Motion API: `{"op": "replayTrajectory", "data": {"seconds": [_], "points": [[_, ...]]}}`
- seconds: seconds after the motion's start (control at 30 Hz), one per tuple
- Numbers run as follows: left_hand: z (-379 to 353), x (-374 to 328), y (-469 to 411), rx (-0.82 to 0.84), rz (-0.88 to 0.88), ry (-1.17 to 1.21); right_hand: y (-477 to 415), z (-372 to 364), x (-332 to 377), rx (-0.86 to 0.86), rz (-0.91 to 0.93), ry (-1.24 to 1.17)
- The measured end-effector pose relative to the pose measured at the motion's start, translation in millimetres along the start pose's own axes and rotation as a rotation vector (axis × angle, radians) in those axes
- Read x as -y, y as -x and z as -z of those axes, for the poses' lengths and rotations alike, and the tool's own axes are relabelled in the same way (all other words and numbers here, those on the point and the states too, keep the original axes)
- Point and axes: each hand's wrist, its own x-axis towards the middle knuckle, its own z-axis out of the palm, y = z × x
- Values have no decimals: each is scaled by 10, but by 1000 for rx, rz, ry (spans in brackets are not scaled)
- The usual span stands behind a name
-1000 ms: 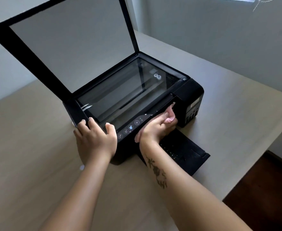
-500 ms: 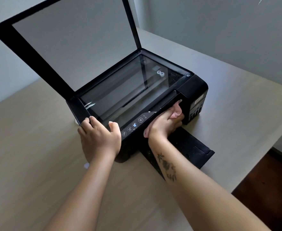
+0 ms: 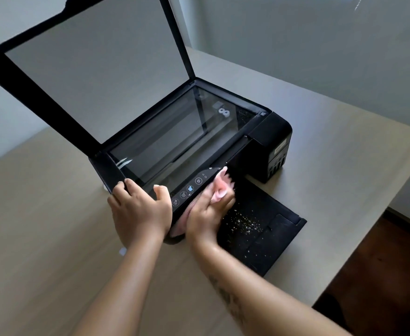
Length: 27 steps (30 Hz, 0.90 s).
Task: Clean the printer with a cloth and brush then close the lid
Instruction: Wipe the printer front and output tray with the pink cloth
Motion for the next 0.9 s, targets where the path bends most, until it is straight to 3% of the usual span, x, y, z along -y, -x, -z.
{"op": "replayTrajectory", "data": {"seconds": [0.07,0.17,0.27,0.37,0.47,0.57,0.7,0.8,0.9], "points": [[4,4,9,3,-3,0,70,46,-56,61,-154,14],[10,-9,21,4,1,13,-522,74,110,-133,-230,-30],[10,-14,18,-1,7,19,-937,86,237,-181,-156,35],[14,-15,9,2,6,20,-499,101,158,-55,-3,1],[22,-19,11,4,1,20,-5,96,69,63,-64,-27],[18,-17,25,6,7,17,-304,61,138,-74,-184,13],[4,-13,27,5,18,23,-860,46,263,-222,-5,60],[-4,-8,5,10,19,17,-451,28,126,-151,72,118],[-5,4,14,10,14,13,-187,150,-60,33,-133,45]]}}
